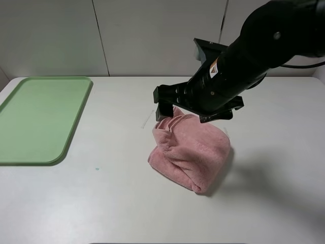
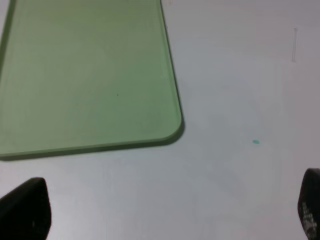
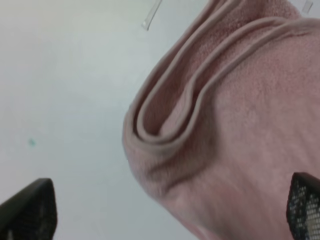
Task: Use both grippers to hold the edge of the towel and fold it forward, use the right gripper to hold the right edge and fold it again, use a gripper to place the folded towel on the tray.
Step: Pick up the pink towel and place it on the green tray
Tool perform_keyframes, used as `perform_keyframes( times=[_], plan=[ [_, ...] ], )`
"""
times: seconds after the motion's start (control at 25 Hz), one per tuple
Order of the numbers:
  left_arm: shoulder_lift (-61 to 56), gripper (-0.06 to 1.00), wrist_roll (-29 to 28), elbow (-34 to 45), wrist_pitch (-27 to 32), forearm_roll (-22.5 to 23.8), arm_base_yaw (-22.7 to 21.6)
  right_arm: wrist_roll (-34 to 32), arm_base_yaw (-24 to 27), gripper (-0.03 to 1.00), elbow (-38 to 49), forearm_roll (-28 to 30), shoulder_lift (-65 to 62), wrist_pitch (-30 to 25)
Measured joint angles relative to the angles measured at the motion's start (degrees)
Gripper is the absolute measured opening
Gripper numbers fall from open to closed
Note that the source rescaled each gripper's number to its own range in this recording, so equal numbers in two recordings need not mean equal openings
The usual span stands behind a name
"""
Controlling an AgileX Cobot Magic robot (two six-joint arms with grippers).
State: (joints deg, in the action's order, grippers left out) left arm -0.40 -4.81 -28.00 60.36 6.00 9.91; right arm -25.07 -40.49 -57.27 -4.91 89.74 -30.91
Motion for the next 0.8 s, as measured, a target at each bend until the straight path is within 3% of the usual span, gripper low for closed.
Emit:
perform_keyframes(
  times=[0.24, 0.36, 0.6, 0.8],
  plan=[
    [0.0, 1.0, 0.0, 0.0, 0.0, 0.0, 0.0, 11.67, 0.0, 1.0, 0.0, 0.01, -4.49, -7.46],
    [0.0, 1.0, 0.0, 0.0, 0.0, 0.0, 0.0, 15.35, 0.0, 1.0, 0.0, 1.21, -7.5, -14.21],
    [0.0, 1.0, 0.0, 0.0, -0.05, 0.0, 0.0, 17.57, 0.5, 1.0, 0.0, 6.03, -14.22, -24.58],
    [0.0, 1.0, 0.0, 0.0, -0.05, 0.0, 0.0, 17.57, 4.97, 1.0, 0.0, 8.25, -18.9, -30.52]
  ],
)
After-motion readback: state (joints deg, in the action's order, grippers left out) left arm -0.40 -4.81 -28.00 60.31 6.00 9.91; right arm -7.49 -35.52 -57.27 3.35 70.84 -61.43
